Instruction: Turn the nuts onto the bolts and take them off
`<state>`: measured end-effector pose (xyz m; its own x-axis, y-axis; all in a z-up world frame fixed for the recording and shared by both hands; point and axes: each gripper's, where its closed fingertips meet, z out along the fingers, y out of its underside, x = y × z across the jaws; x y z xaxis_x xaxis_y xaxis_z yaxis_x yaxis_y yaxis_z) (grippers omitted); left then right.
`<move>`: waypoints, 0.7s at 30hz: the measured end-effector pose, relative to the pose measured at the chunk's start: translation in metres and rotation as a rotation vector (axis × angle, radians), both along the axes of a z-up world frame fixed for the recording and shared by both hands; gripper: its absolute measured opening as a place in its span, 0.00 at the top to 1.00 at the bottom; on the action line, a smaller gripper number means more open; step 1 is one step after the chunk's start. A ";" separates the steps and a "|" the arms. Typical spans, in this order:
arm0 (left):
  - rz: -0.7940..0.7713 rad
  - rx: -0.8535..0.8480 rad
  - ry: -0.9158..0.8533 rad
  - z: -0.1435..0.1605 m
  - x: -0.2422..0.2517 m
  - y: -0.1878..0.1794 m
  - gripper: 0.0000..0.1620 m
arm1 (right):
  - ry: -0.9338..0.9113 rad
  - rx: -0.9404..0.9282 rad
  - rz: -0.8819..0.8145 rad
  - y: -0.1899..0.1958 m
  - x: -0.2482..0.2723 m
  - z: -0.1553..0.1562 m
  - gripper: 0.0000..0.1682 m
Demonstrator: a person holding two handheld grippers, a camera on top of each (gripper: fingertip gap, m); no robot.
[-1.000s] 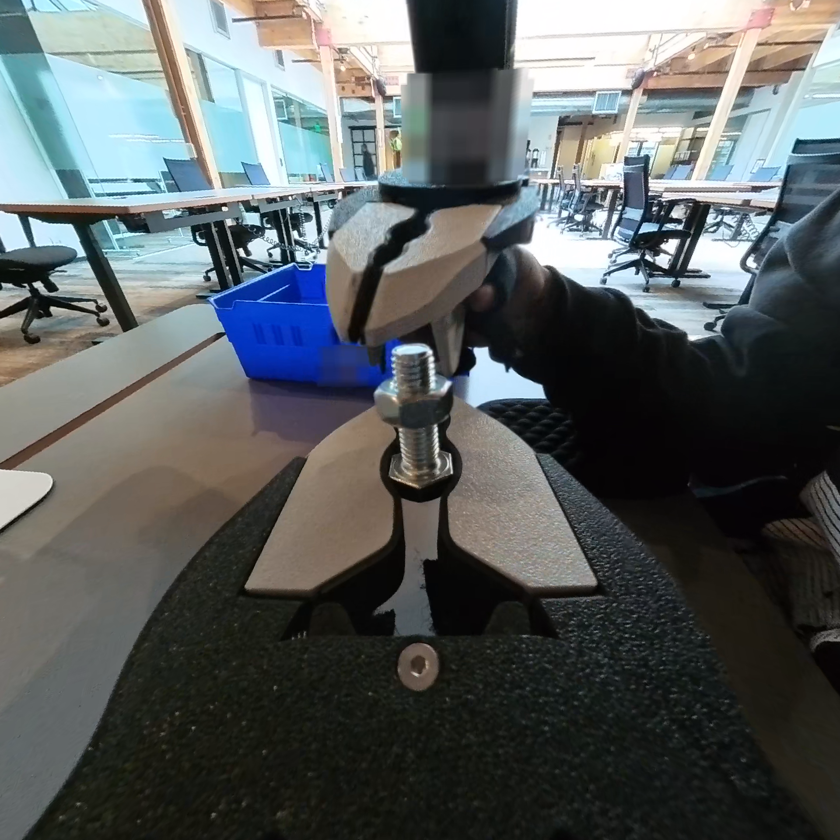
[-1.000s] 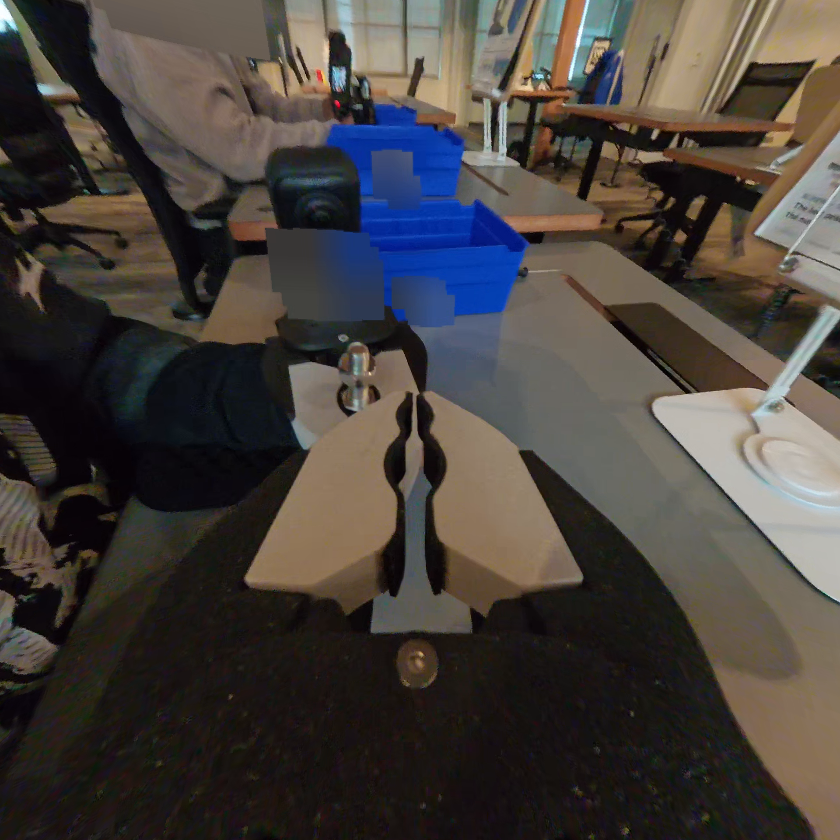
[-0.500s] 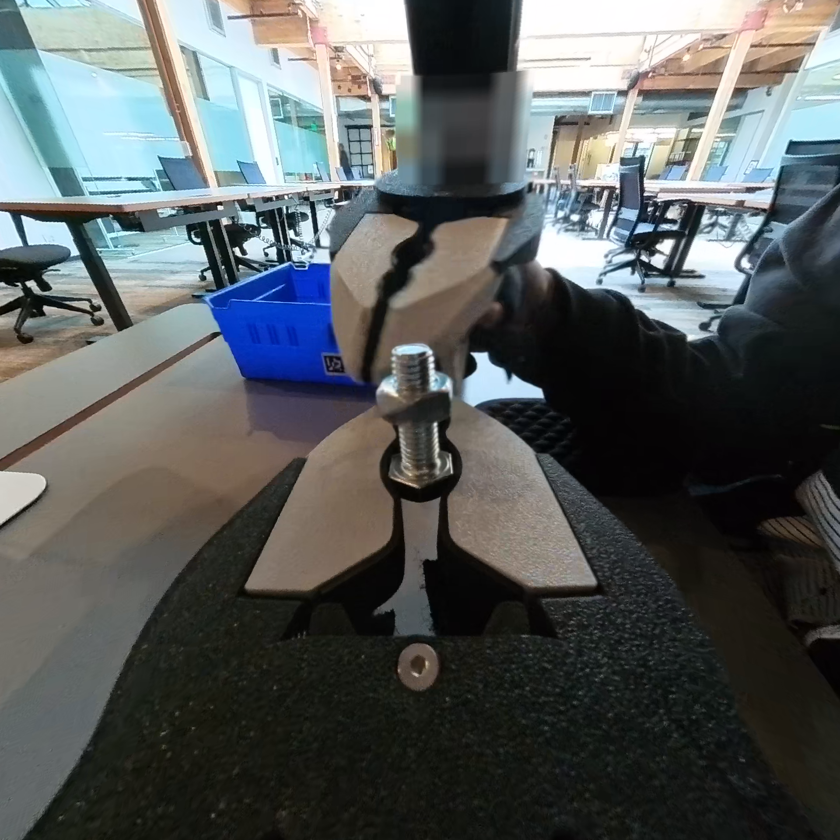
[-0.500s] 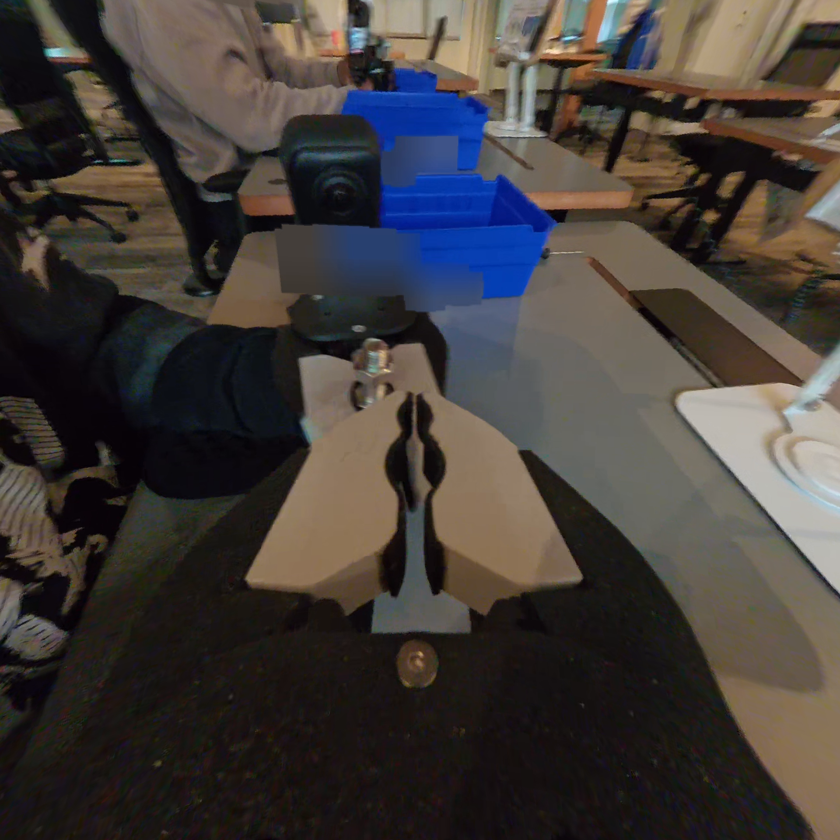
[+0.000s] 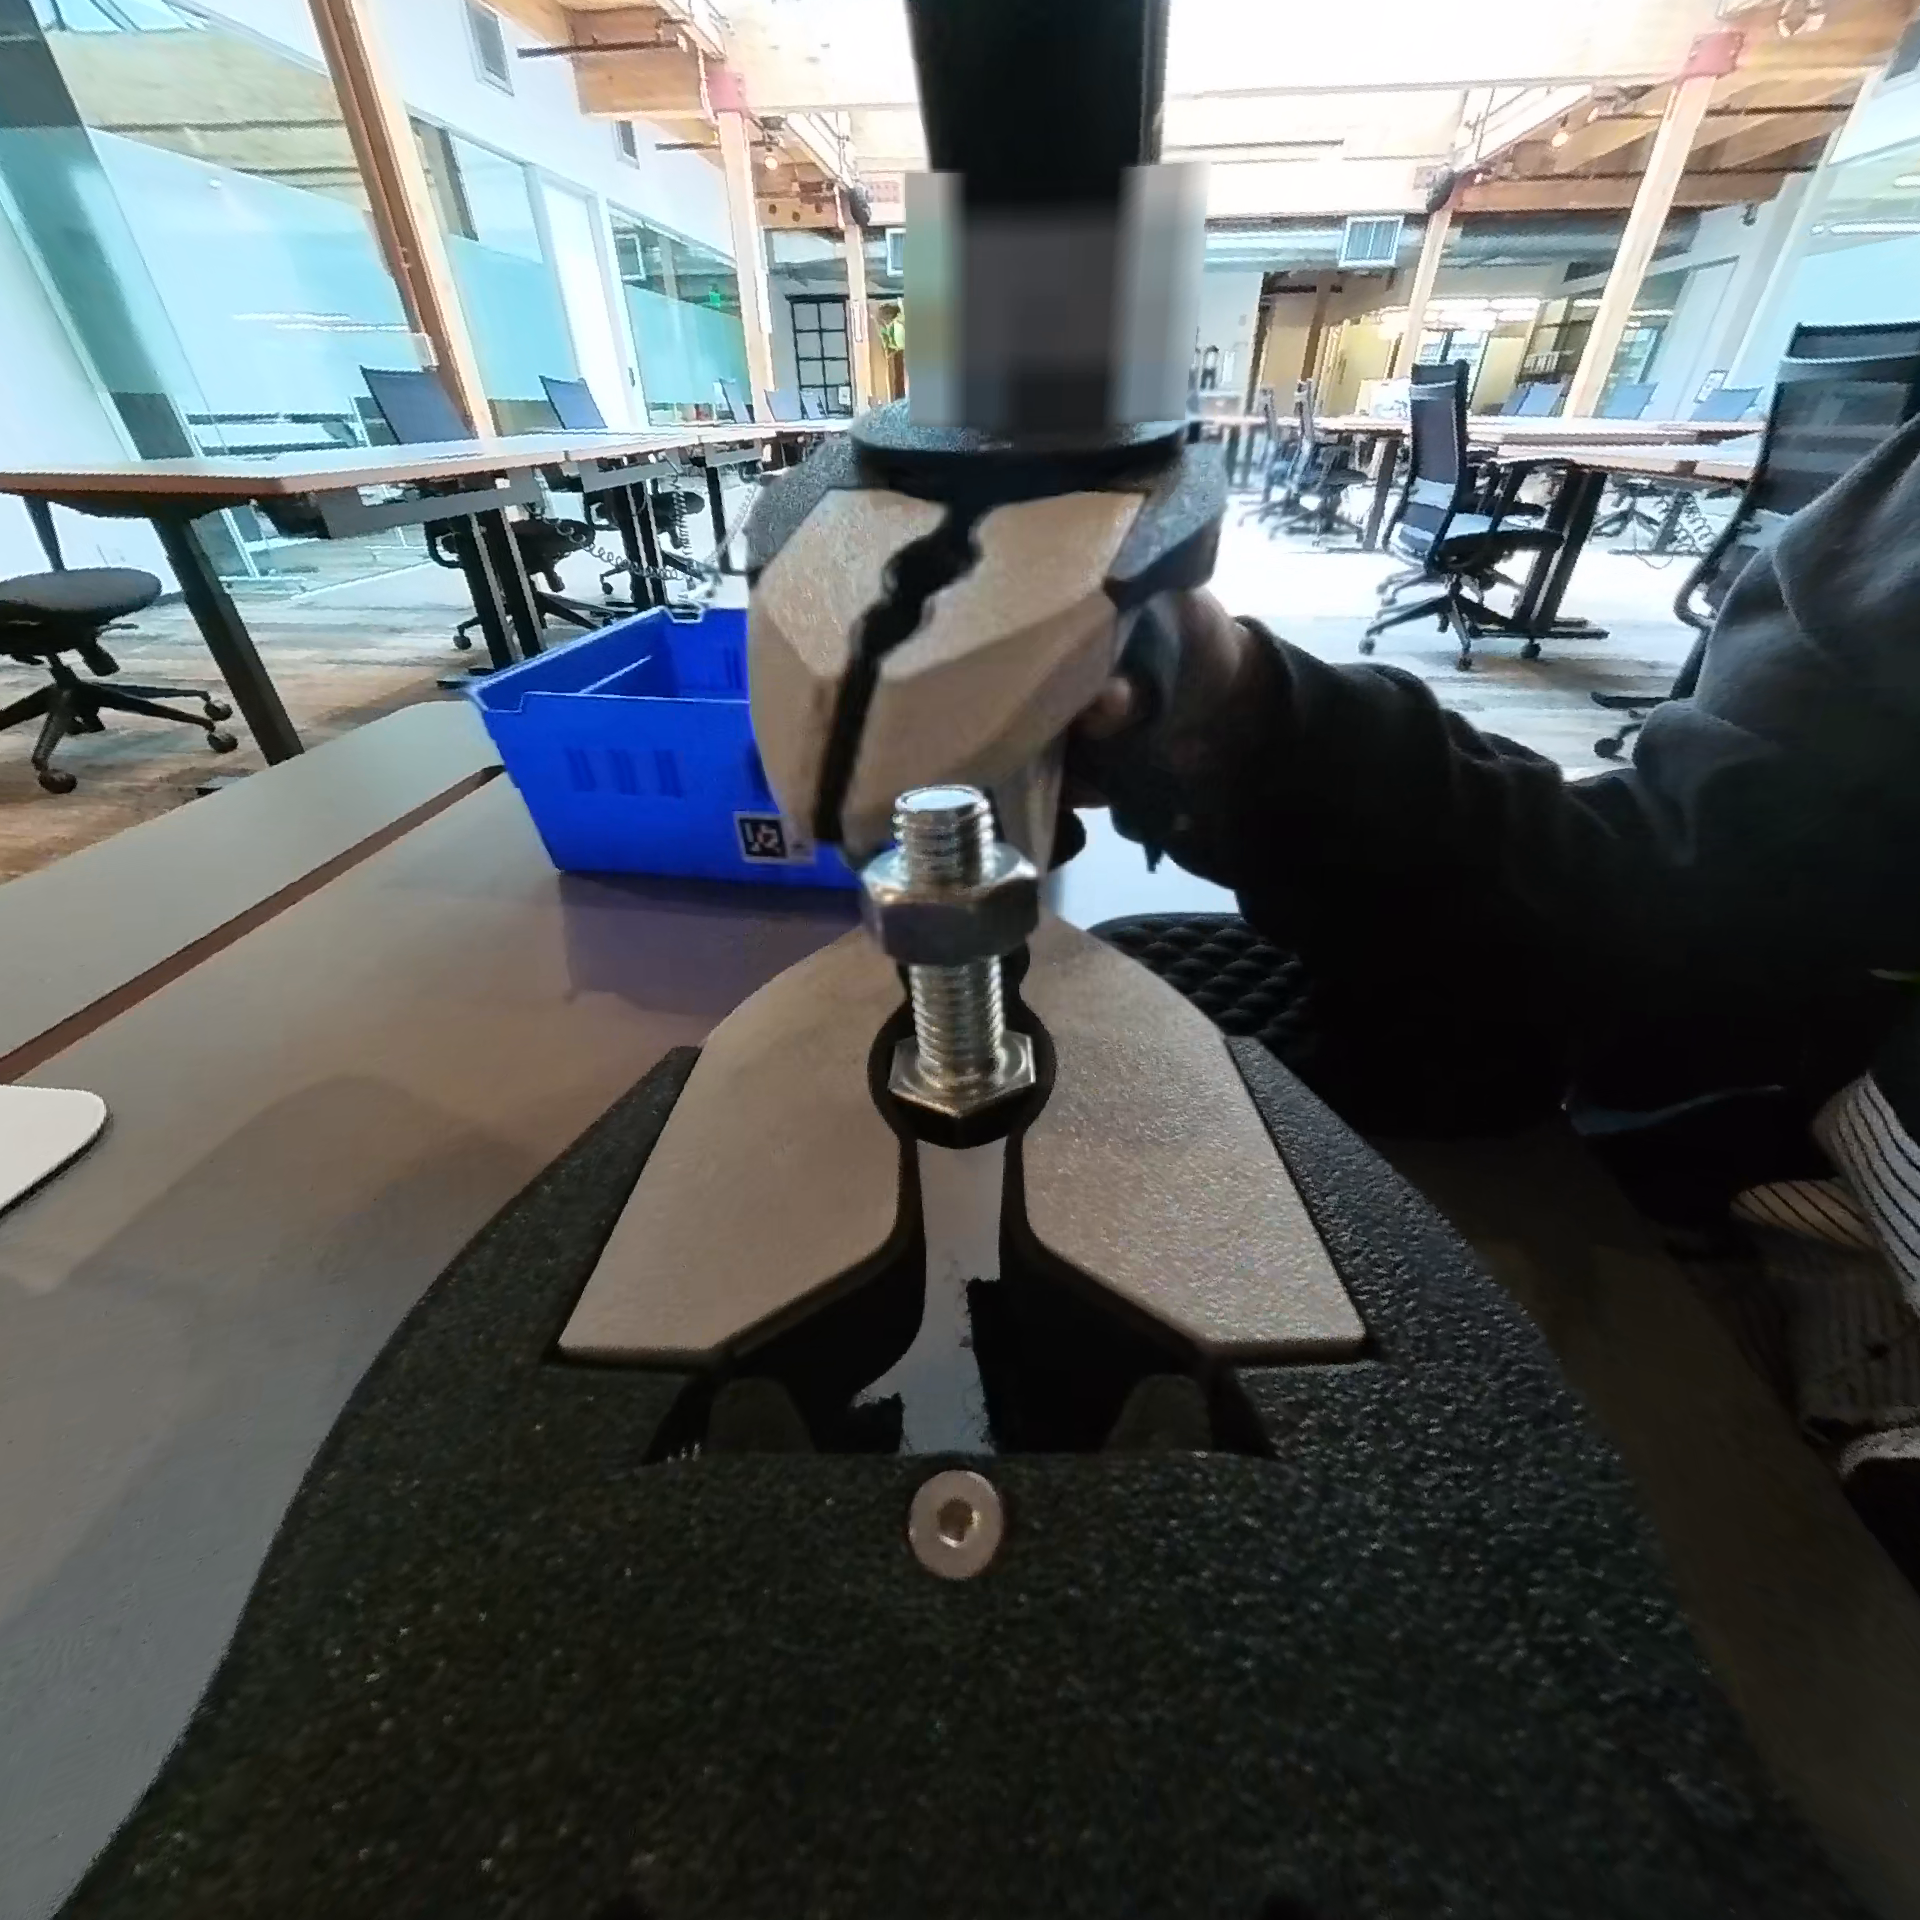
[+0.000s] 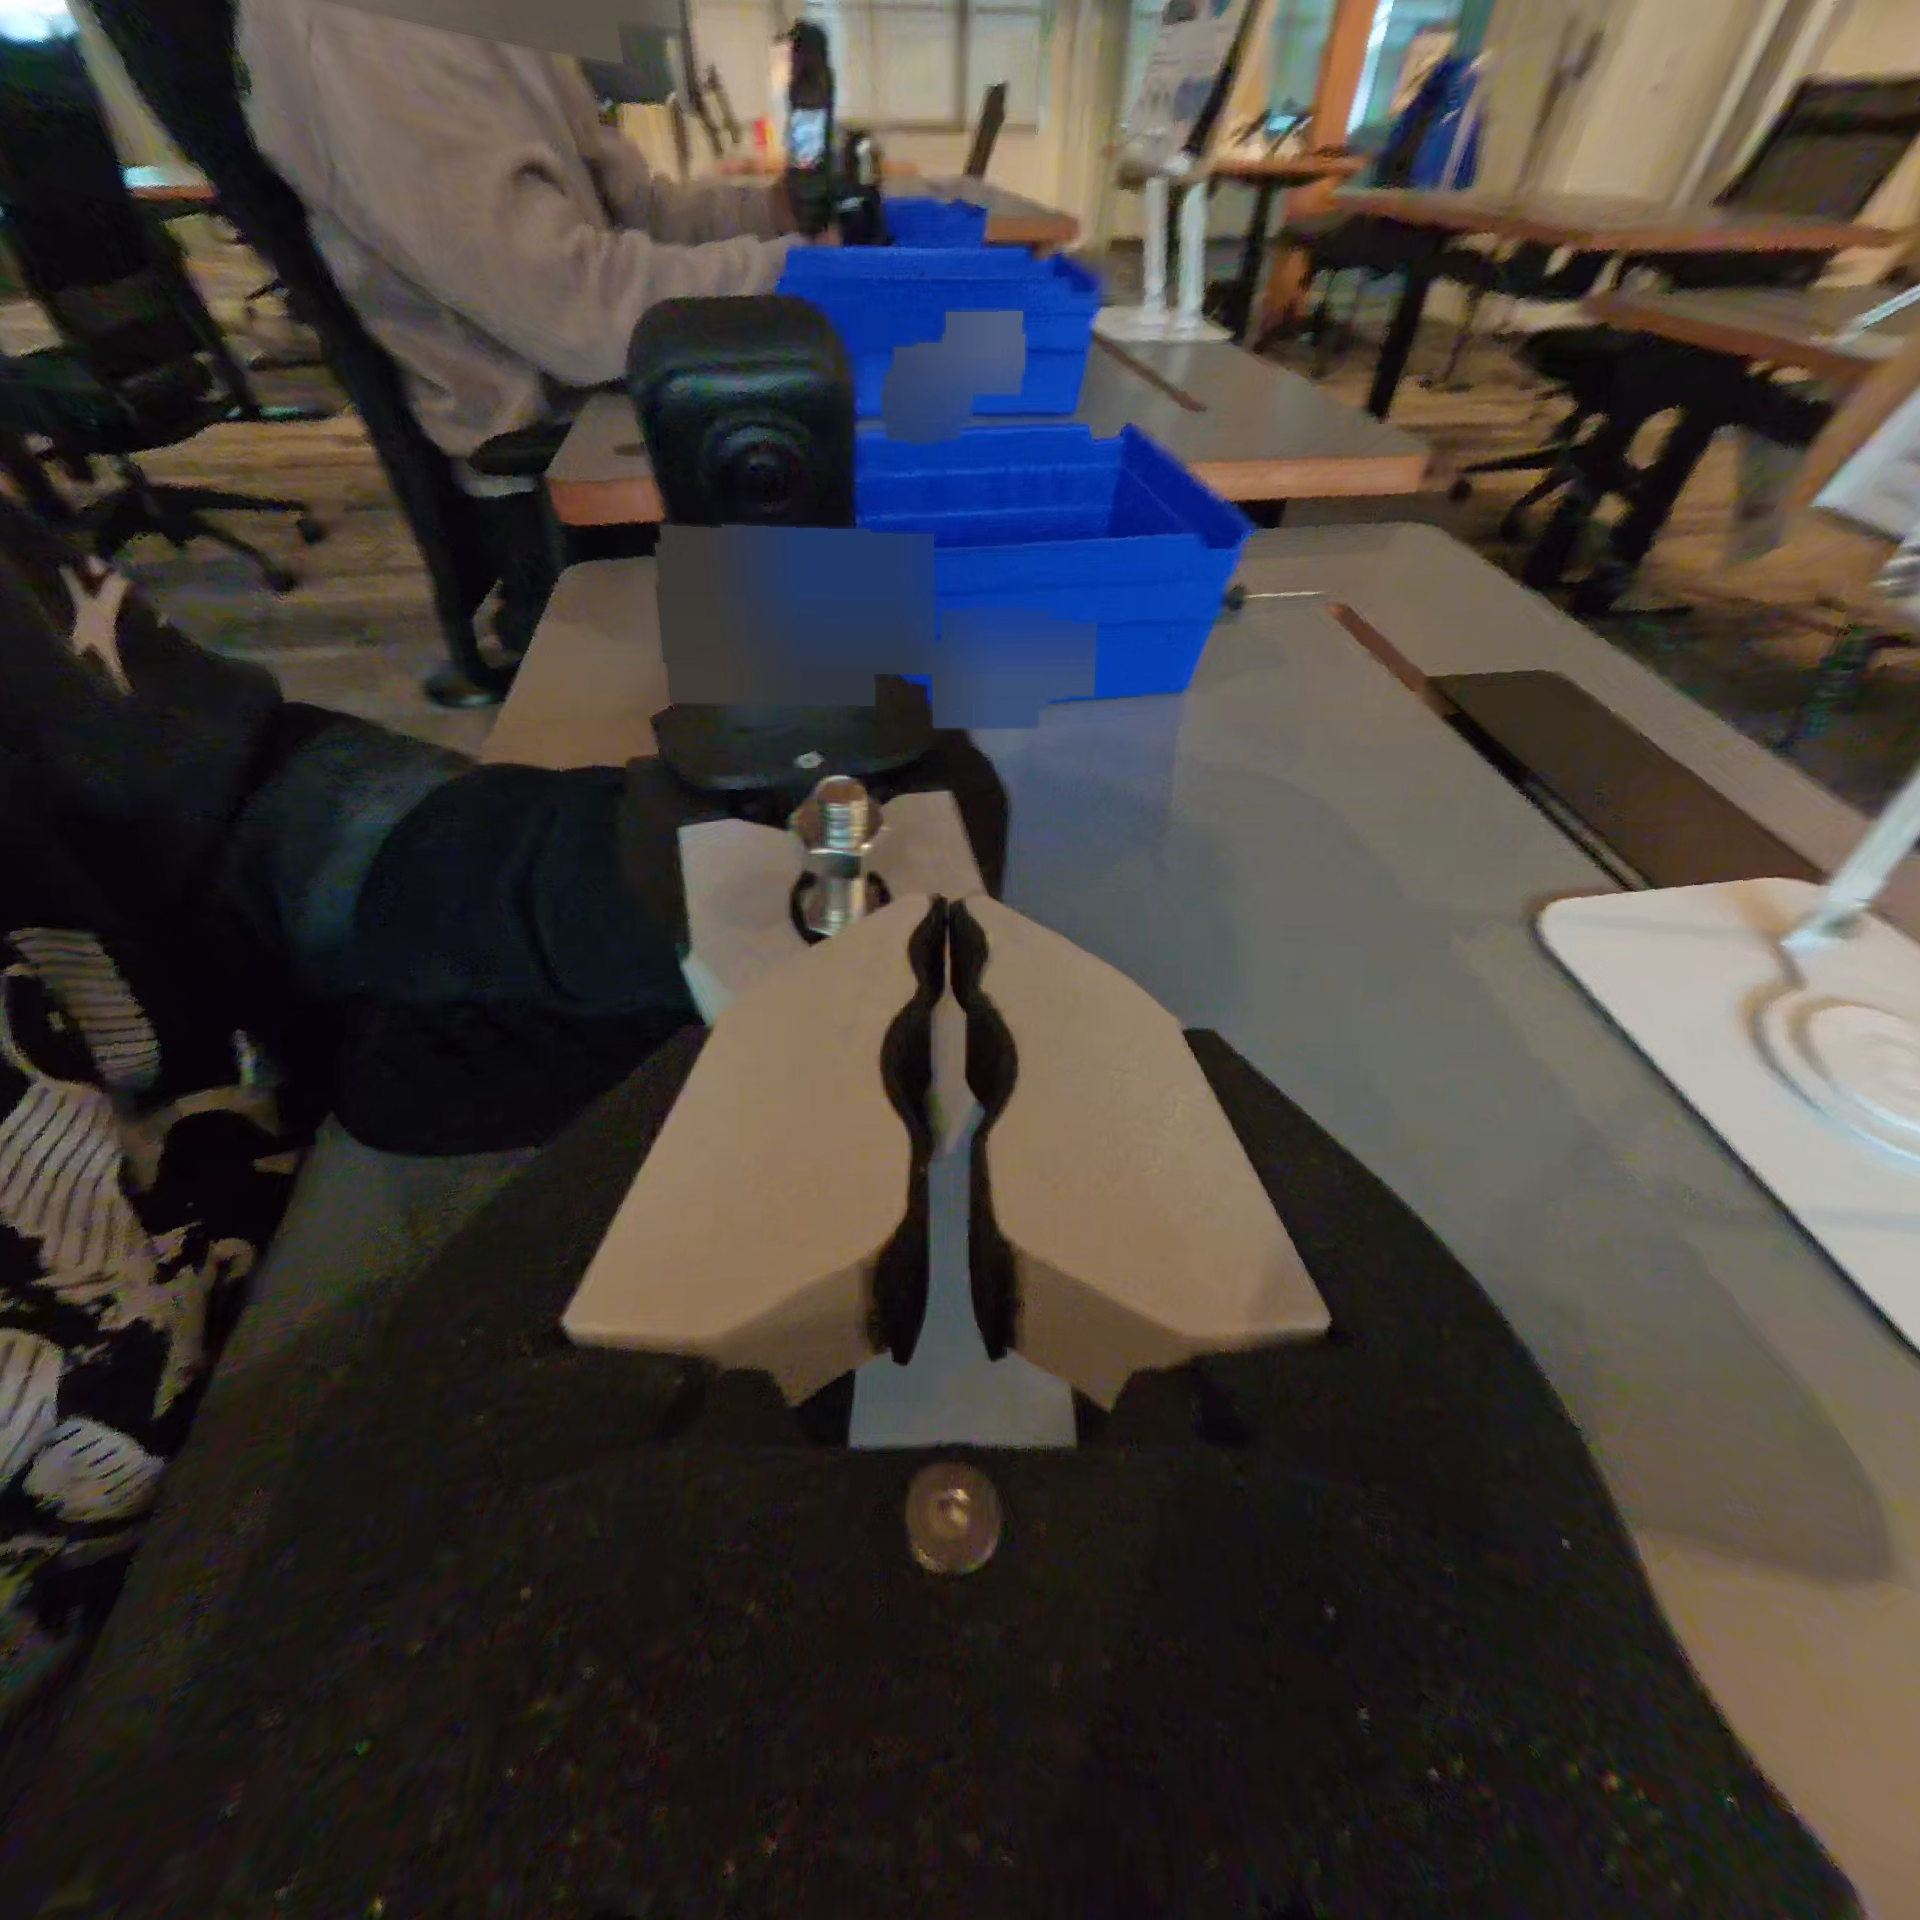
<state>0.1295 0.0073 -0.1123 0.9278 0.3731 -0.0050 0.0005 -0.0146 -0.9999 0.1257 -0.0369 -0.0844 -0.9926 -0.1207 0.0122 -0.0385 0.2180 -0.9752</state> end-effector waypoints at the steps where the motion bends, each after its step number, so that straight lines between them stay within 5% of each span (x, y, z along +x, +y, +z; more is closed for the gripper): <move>1: 0.003 0.001 0.000 0.000 0.000 0.000 0.93 | -0.002 -0.020 -0.006 0.003 -0.002 0.003 1.00; 9: -0.001 -0.020 -0.001 -0.003 0.000 0.002 0.95 | -0.003 -0.012 0.072 -0.013 0.021 0.002 0.81; 15: -0.002 -0.019 -0.002 -0.003 0.000 0.002 0.95 | -0.013 -0.006 0.070 -0.009 0.017 0.001 0.86; 17: -0.004 -0.006 -0.001 -0.001 0.001 0.001 0.93 | 0.022 -0.003 0.010 -0.001 0.005 0.001 0.99; 21: -0.004 -0.013 -0.002 -0.003 0.001 0.002 0.93 | -0.013 -0.063 0.022 0.003 0.005 0.011 0.95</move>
<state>0.1301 0.0091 -0.1150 0.9291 0.3697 -0.0076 0.0029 -0.0277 -0.9996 0.1302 -0.0338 -0.0734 -0.9899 -0.1419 0.0075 -0.0297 0.1555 -0.9874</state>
